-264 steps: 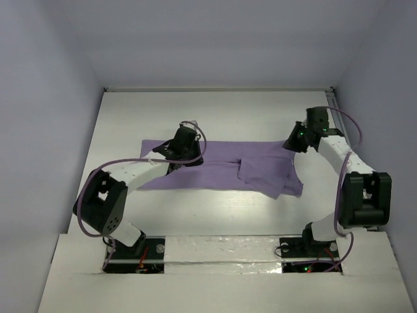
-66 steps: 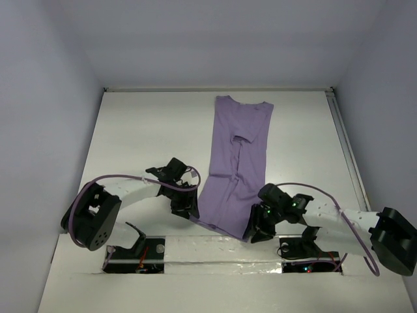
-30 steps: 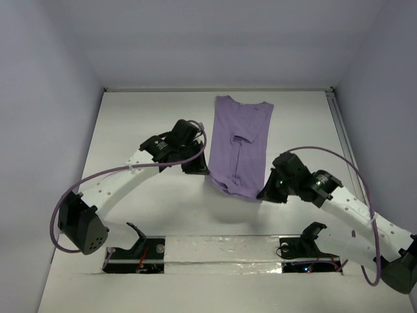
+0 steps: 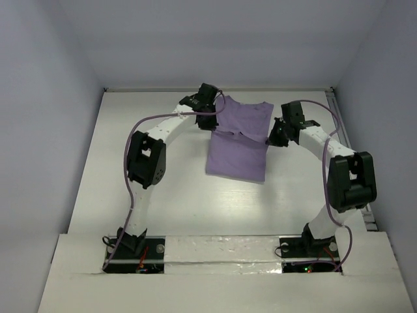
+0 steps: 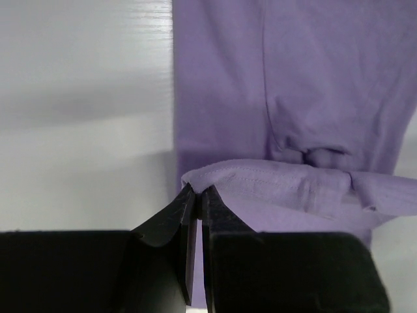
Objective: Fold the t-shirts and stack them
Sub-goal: Fold the folded rectangular tshirt in 1/3 of the way
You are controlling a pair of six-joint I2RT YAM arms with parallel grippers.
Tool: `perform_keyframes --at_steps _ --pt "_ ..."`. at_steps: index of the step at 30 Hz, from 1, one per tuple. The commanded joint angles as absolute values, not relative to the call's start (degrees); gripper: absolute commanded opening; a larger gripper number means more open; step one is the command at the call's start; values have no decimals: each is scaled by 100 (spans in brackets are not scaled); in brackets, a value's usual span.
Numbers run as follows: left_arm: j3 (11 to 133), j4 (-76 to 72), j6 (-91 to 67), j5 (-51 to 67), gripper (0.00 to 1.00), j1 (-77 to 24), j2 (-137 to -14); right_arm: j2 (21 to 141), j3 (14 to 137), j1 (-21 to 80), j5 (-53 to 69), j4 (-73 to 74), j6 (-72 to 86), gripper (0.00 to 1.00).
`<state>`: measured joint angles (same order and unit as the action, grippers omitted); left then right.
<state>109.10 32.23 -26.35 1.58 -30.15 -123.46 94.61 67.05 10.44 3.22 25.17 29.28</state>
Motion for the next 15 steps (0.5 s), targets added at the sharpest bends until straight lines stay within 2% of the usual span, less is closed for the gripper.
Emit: perform_keyframes --at_steps 1,10,13,14,15 --pt "11302 3235 -2382 246 0 -2936 -12585 9799 7180 958 281 2320 2742 0" --pt "12111 3173 -2470 352 0 -2936 -13315 10616 7786 905 185 2610 2681 1" --pt "12261 3120 -2566 282 6 -2883 -13193 10827 8278 853 343 2838 2637 25" --pt "12209 3033 -2549 229 19 -2883 -13062 10802 8523 853 369 2969 2611 50" --pt "12086 2841 -2549 133 29 -2883 -12739 10741 8621 853 439 3014 2584 59"
